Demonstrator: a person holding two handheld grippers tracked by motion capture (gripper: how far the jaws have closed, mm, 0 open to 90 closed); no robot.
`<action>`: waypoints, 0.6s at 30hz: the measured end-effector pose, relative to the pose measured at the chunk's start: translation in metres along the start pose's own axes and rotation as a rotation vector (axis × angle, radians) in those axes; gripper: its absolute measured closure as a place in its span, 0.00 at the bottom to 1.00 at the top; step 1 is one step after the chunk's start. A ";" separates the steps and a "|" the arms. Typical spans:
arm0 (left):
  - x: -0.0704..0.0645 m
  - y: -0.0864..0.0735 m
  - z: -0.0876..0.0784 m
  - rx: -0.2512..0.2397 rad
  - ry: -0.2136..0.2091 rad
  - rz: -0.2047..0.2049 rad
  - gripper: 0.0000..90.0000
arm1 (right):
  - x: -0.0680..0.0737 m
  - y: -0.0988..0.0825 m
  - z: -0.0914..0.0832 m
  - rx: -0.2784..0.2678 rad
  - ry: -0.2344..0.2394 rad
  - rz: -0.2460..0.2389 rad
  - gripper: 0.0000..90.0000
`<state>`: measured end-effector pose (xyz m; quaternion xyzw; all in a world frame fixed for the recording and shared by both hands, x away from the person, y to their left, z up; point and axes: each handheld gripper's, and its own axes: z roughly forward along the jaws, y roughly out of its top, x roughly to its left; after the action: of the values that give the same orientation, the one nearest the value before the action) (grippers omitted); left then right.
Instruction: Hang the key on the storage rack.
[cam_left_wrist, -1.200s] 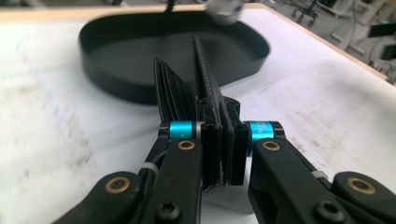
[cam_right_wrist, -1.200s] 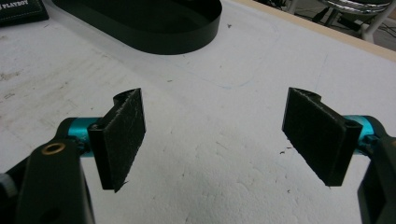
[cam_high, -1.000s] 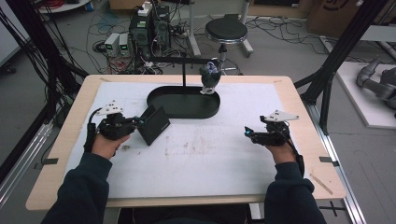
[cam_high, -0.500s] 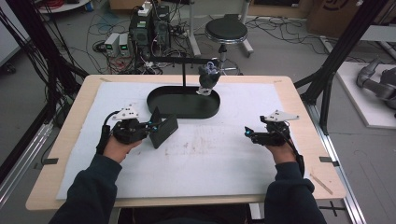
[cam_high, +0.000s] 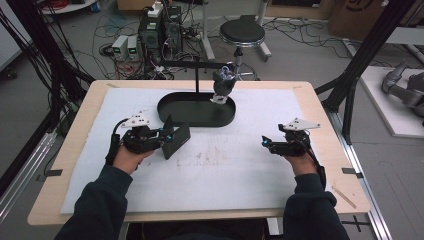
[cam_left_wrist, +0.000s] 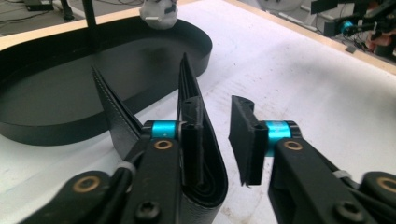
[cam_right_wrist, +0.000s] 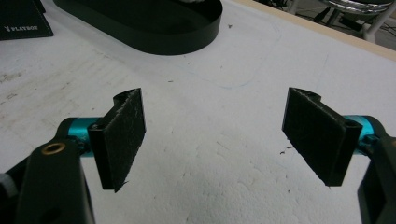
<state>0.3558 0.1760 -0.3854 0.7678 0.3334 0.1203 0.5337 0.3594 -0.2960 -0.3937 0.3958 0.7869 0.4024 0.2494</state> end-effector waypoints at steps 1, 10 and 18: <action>0.000 0.000 -0.001 -0.007 -0.001 0.004 0.79 | 0.000 0.000 0.000 0.001 0.000 -0.002 0.24; 0.001 -0.005 -0.013 -0.131 0.148 -0.014 0.29 | 0.000 0.000 0.000 0.002 0.004 -0.001 0.24; -0.009 -0.024 -0.002 -0.057 0.230 -0.015 0.26 | 0.001 0.000 0.001 0.005 0.003 -0.006 0.24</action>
<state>0.3392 0.1765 -0.4043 0.7309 0.3948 0.2131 0.5143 0.3599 -0.2947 -0.3944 0.3935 0.7894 0.4005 0.2482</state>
